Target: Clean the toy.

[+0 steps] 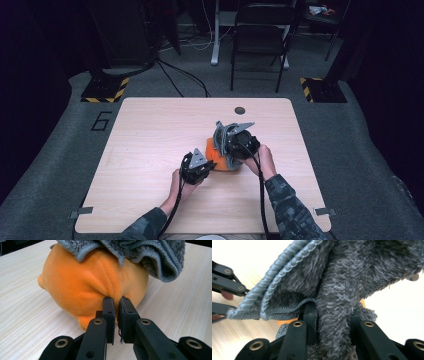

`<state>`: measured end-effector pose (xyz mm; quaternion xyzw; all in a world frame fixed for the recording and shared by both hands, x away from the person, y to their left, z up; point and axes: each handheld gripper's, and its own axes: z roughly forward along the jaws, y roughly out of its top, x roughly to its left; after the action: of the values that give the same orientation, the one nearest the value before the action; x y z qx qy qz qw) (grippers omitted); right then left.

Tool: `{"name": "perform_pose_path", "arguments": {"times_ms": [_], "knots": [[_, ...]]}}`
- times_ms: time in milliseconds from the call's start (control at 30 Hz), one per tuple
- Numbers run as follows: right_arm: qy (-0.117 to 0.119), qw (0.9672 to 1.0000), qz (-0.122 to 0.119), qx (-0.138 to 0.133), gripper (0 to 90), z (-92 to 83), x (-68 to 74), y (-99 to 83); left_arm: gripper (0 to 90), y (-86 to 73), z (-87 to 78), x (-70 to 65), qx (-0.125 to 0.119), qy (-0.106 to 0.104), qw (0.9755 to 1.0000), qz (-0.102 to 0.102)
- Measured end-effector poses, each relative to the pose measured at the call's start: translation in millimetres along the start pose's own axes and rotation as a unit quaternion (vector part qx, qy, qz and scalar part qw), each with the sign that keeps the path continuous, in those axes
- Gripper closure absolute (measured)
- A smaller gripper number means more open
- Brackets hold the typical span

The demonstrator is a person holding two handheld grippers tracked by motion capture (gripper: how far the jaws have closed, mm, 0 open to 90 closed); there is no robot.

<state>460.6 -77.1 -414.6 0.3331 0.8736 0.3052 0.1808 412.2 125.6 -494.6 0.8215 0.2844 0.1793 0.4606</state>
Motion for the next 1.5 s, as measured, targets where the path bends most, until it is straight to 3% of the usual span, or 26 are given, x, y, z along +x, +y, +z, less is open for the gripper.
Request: {"name": "perform_pose_path", "arguments": {"times_ms": [133, 467, 733, 900, 1100, 1233, 1300, 1500], "knots": [[-0.016, 0.9997, 0.003, 0.020, 70.2, 1.5, -9.0, -4.5, 84.0, -0.4, 0.2, 1.1, -0.002, 0.000, 1.0000, -0.005], [-0.004, 0.9978, 0.048, 0.045, 70.1, 6.9, -33.0, -17.8, 83.9, -0.2, 0.3, 1.0, -0.002, -0.001, 1.0000, -0.005], [-0.015, 0.9961, 0.056, 0.067, 70.1, 10.4, -41.8, -24.0, 83.9, -0.5, 0.0, 1.9, -0.001, -0.001, 1.0000, -0.005], [-0.023, 0.9935, 0.071, 0.086, 70.1, 16.9, -49.3, -32.3, 83.9, -0.6, 0.2, 2.2, -0.001, -0.002, 1.0000, -0.006], [-0.050, 0.9887, 0.065, 0.126, 70.0, 30.7, -54.6, -42.0, 83.9, -1.4, 0.4, 3.9, -0.002, -0.001, 0.9999, -0.010], [-0.042, 0.9860, 0.076, 0.143, 70.1, 38.0, -58.1, -48.2, 84.0, -1.8, 0.5, 4.2, -0.002, -0.001, 0.9999, -0.013], [-0.042, 0.9871, 0.080, 0.133, 70.2, 34.3, -58.5, -46.2, 84.0, -2.0, 0.3, 4.9, -0.001, 0.000, 0.9999, -0.014], [-0.045, 0.9932, 0.058, 0.091, 70.3, 10.5, -49.5, -29.2, 83.9, -2.6, 0.6, 5.4, 0.000, -0.004, 0.9998, -0.019]]}}
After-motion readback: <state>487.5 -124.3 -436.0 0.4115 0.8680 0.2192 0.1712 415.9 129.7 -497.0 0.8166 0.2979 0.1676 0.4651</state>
